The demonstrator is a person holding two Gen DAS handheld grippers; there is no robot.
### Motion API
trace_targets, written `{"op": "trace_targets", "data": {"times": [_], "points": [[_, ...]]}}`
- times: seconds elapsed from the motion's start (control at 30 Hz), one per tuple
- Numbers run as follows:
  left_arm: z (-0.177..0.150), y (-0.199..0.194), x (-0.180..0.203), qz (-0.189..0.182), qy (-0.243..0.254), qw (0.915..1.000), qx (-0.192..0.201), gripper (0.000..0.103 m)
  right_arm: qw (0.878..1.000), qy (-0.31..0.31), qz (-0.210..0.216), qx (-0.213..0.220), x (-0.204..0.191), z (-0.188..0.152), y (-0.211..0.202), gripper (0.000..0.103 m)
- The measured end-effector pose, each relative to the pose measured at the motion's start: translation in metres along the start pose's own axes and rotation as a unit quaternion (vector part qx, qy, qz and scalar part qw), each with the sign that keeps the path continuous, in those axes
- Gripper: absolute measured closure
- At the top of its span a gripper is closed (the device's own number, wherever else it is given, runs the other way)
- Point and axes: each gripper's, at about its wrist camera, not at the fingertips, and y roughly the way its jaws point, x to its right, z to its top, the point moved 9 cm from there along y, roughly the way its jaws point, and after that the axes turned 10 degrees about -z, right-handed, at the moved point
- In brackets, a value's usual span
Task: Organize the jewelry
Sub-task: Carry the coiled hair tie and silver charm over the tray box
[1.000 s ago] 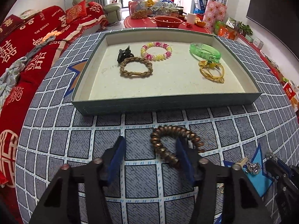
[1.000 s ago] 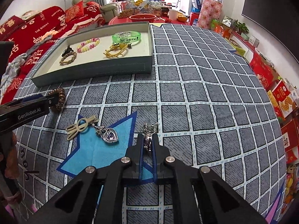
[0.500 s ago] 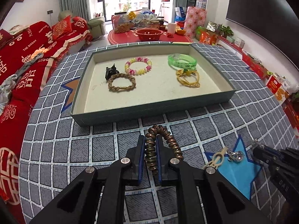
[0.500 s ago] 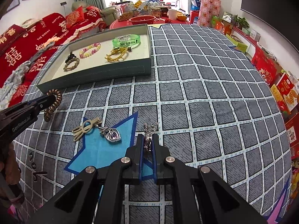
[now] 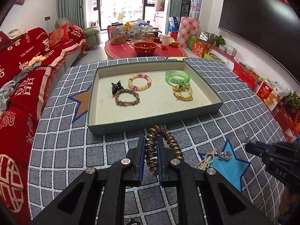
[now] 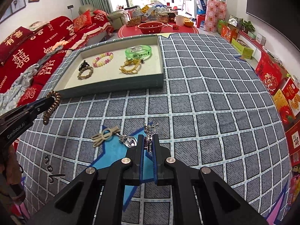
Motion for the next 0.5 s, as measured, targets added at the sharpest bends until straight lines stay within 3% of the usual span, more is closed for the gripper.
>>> {"op": "trace_targets", "data": {"times": [0.5], "points": [[0.039,-0.009,-0.038,-0.005,-0.017,0.9996,0.022,0.079,0.999,-0.013,0.043,0.024,-0.039,0.074,-0.007,0.095]]}}
